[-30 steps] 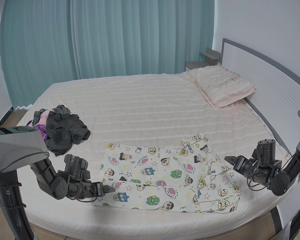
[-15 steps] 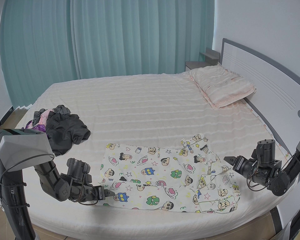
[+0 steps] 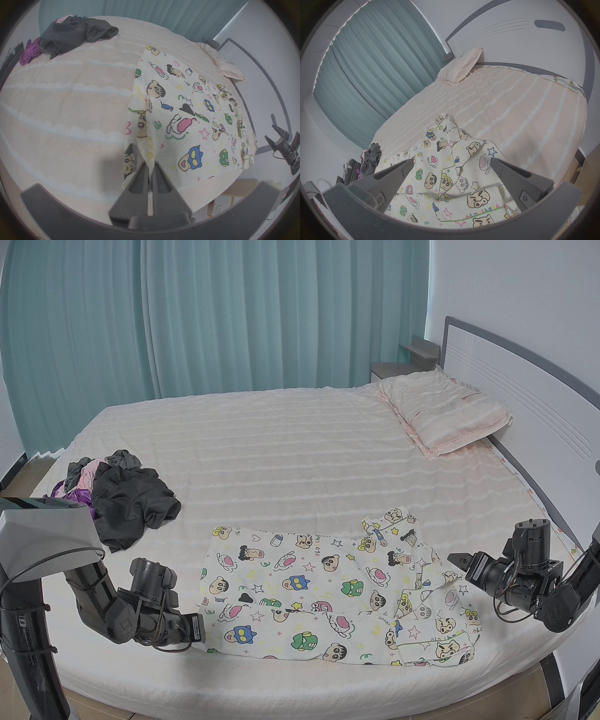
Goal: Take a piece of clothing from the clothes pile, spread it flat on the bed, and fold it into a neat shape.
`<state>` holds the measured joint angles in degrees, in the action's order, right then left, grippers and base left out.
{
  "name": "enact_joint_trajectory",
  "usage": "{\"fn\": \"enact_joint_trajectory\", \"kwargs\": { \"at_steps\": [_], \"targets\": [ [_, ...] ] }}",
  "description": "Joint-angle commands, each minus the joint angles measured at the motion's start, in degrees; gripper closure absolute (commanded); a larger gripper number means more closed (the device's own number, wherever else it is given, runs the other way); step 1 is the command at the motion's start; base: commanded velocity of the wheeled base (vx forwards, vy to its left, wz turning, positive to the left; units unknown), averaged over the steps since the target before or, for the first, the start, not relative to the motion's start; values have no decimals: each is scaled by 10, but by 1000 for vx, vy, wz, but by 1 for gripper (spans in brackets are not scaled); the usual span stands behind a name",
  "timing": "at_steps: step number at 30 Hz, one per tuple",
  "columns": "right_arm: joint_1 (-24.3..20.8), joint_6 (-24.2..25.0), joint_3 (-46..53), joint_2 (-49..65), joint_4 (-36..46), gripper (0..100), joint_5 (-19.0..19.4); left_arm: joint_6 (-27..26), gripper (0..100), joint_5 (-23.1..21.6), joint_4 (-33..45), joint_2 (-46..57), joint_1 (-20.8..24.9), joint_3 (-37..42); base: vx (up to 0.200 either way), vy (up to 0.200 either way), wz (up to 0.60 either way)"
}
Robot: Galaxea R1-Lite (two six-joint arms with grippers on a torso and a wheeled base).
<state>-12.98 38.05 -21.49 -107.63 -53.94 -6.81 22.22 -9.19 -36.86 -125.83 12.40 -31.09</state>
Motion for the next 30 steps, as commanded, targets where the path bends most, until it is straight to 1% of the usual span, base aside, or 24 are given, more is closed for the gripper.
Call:
{"fn": "enact_joint_trajectory", "kwargs": {
  "at_steps": [1, 5, 11, 16, 17, 20, 23, 27, 30],
  "targets": [
    [0, 0, 0, -3, 0, 0, 0, 0, 100, 12, 0, 11, 3, 14, 0, 0, 0],
    [0, 0, 0, -3, 0, 0, 0, -1, 100, 15, 7, 27, 3, 32, 0, 0, 0],
    [0, -2, 0, -3, 0, 0, 0, -3, 100, 16, 50, 52, 11, 45, 0, 0, 0],
    [0, 0, 1, -3, 1, 0, 0, -2, 100, 17, 52, 54, 11, 45, 0, 0, 0],
    [0, -2, 1, -3, 1, 0, 1, -2, 0, 17, 53, 54, 12, 46, 0, 0, 0],
    [3, -2, 3, -3, 5, 0, 6, -1, 0, 17, 60, 55, 14, 53, 0, 0, 0],
    [14, -13, 20, -1, 6, 0, 29, -1, 0, 17, 66, 56, 14, 59, 0, 0, 0],
    [60, -90, 53, -5, 5, 0, 96, 1, 0, 17, 65, 73, 3, 55, 0, 0, 0],
    [118, -166, 68, -21, 1, 0, 186, 8, 0, 13, 69, 92, -6, 29, 0, 0, 0]
  ]
}}
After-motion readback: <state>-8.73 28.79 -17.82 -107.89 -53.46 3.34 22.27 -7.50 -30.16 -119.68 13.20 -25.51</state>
